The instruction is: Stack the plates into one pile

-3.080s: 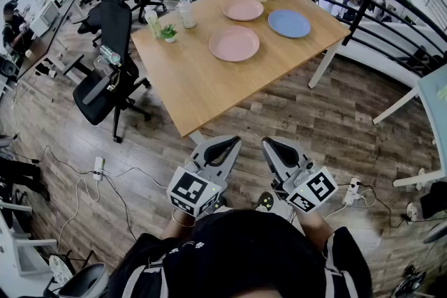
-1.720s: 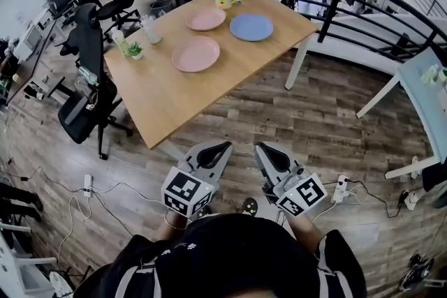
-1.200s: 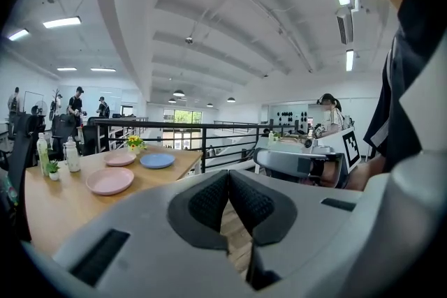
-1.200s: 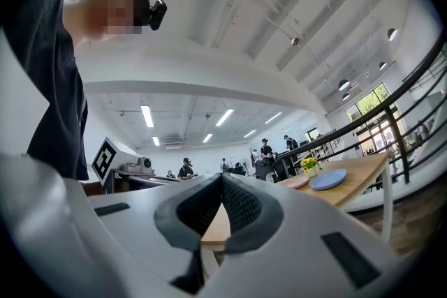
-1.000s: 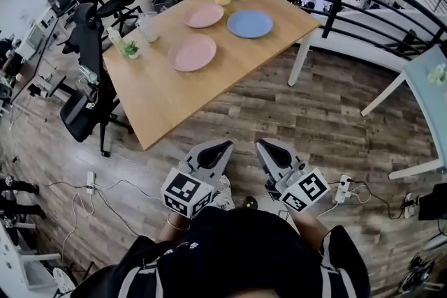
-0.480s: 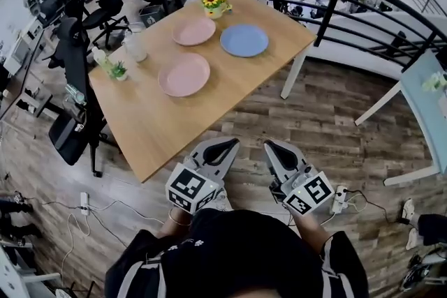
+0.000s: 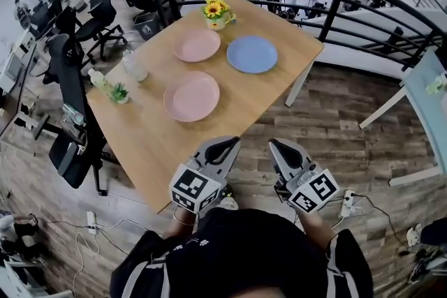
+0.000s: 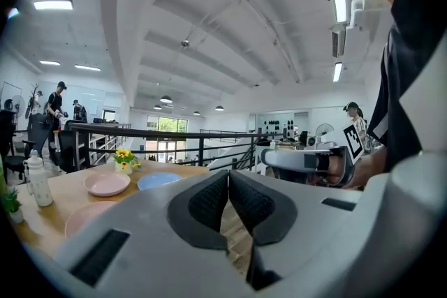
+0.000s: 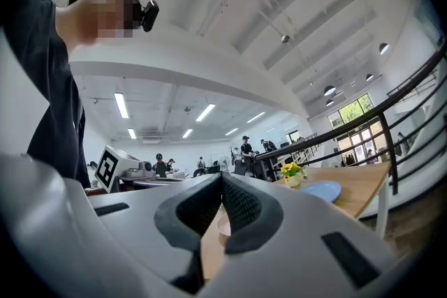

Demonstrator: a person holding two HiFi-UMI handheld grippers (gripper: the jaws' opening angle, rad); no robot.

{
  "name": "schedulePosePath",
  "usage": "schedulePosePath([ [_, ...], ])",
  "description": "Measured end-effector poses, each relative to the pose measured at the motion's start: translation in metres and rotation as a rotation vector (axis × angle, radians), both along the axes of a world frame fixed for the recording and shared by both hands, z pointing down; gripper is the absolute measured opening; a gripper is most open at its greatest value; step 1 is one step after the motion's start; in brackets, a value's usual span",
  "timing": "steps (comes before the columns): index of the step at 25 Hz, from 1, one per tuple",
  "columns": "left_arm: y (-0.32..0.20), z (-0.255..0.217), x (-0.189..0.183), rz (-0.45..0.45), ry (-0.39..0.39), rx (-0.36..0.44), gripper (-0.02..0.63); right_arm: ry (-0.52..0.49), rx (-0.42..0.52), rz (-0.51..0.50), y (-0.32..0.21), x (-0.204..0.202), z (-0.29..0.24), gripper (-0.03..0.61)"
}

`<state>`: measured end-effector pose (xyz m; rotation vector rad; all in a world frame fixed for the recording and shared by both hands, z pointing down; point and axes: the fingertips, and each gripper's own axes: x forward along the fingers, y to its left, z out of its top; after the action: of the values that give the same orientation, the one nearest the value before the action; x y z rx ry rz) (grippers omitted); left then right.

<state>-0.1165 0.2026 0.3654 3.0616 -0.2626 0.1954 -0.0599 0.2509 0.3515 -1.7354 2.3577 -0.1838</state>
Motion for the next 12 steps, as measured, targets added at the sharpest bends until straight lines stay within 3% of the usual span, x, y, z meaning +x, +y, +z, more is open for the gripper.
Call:
schedulePosePath([
  [12,-0.102,0.013,-0.024,-0.050,-0.024,-0.012,0.015,-0.013,-0.041,-0.015,-0.099,-0.010,0.005,0.002],
])
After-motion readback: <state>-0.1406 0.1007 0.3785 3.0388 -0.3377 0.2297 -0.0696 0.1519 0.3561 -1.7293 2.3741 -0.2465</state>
